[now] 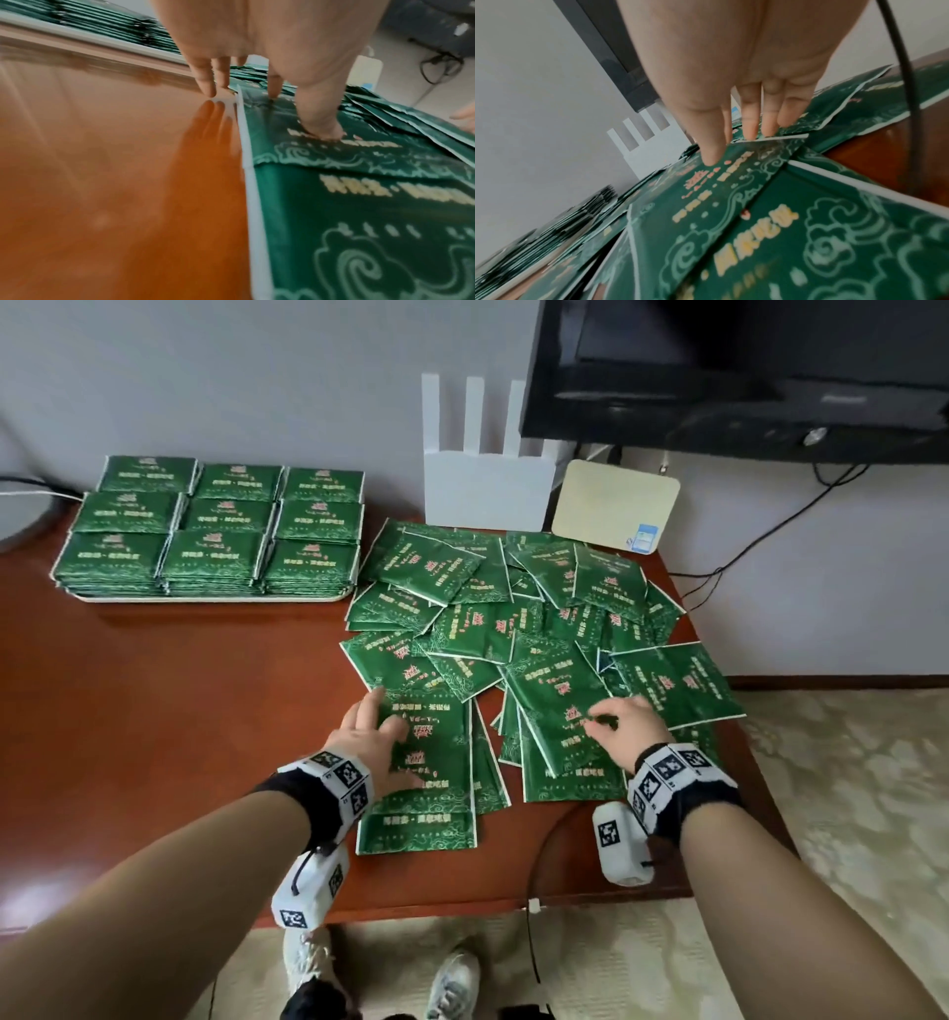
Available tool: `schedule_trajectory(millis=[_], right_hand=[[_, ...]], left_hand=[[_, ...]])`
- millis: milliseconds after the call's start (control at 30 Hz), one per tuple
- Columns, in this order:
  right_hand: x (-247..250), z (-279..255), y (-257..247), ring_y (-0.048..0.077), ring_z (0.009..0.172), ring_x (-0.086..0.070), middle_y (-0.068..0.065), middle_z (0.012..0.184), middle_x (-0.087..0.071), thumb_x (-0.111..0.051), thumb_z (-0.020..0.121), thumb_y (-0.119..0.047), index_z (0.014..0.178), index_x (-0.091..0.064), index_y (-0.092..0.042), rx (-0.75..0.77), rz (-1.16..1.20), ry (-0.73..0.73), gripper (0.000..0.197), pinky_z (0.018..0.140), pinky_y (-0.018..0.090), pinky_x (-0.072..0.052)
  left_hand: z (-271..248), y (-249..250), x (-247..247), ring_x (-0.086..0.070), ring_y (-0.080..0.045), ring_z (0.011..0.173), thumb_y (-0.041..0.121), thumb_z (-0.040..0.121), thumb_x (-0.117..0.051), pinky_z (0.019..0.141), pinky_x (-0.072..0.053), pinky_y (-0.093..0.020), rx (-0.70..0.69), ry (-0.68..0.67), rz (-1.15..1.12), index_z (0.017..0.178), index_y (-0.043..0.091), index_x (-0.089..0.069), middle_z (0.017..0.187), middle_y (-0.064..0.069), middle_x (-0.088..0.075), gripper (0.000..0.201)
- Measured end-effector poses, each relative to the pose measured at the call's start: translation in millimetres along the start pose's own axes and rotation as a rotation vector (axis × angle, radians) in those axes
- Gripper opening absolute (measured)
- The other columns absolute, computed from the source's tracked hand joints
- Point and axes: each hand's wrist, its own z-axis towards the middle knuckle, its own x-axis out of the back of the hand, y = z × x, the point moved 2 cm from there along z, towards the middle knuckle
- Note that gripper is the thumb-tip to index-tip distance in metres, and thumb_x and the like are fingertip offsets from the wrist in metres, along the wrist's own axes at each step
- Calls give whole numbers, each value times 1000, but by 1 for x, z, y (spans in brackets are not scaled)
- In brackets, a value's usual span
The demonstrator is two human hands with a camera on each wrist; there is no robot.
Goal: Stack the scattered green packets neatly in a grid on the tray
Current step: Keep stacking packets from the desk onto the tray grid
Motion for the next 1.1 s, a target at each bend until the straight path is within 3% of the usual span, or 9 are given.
schedule_trajectory(millis=[167, 367, 467, 633, 733, 833, 900, 1000, 1100], right_hand=[[1, 14, -1, 30, 124, -41, 10, 134, -47, -69, 79, -32, 138, -36, -18, -63, 7, 35, 69, 103, 39, -37], [3, 23, -4, 32, 114, -52, 11, 128, -53, -74, 76, -22, 136, -35, -15, -91, 67, 7, 73, 95, 39, -45], [7, 25, -3, 29, 106, -57, 12, 123, -59, -70, 80, -19, 134, -38, -13, -76, 123, -31, 63, 90, 34, -45], [16, 19, -5, 35, 97, -62, 19, 125, -56, -67, 81, -5, 143, -23, -20, -13, 334, -74, 77, 88, 45, -51], [20, 13, -10, 26, 81, -64, 17, 120, -54, -62, 84, -3, 146, -18, -31, 35, 370, -102, 81, 83, 41, -54], [21, 8, -16, 16, 79, -63, 13, 139, -41, -58, 87, -2, 143, -29, -32, 102, 415, -109, 70, 84, 34, -53], [20, 6, -18, 17, 84, -64, 9, 138, -45, -58, 87, -4, 139, -39, -28, 145, 387, -94, 60, 86, 31, -51], [16, 6, -19, 24, 83, -65, 10, 115, -60, -58, 88, -9, 129, -51, -22, 155, 331, -51, 44, 83, 38, -53], [13, 5, -20, 26, 79, -58, 10, 100, -55, -57, 89, -21, 124, -55, -28, 168, 145, 16, 35, 71, 34, -51]], left_hand=[[-6, -9, 1, -32, -24, 129, 61, 71, -64, 107, -35, -37, 219, 21, -83, 143, 27, -13, 139, -5, -29, 95], [-7, -16, -5, -51, -24, 116, 37, 72, -75, 100, -44, -39, 294, -75, -304, 144, 25, -8, 129, -8, -50, 99], [-6, -18, -5, -59, -19, 98, 25, 75, -74, 88, -51, -33, 336, -79, -450, 138, 17, -21, 116, -5, -59, 83], [-6, -27, 1, -57, -19, 97, 27, 83, -66, 85, -49, -29, 336, -102, -374, 118, 12, -51, 111, -3, -60, 41], [-10, -29, 5, -53, -17, 84, 24, 86, -63, 69, -45, -24, 313, -62, -370, 101, 14, -56, 95, -1, -57, 19], [-11, -28, 11, -51, -16, 79, 18, 88, -58, 55, -39, -19, 302, -11, -364, 89, 16, -55, 91, 0, -56, 3], [-11, -28, 11, -53, -16, 83, 19, 89, -57, 64, -43, -21, 317, -12, -411, 99, 14, -58, 98, 0, -59, 12], [-11, -27, 5, -57, -18, 96, 30, 82, -67, 82, -48, -27, 356, -17, -559, 119, 14, -48, 113, -3, -60, 45], [-9, -20, 1, -58, -19, 103, 27, 76, -74, 89, -49, -31, 349, -31, -588, 130, 14, -36, 121, -4, -57, 68]])
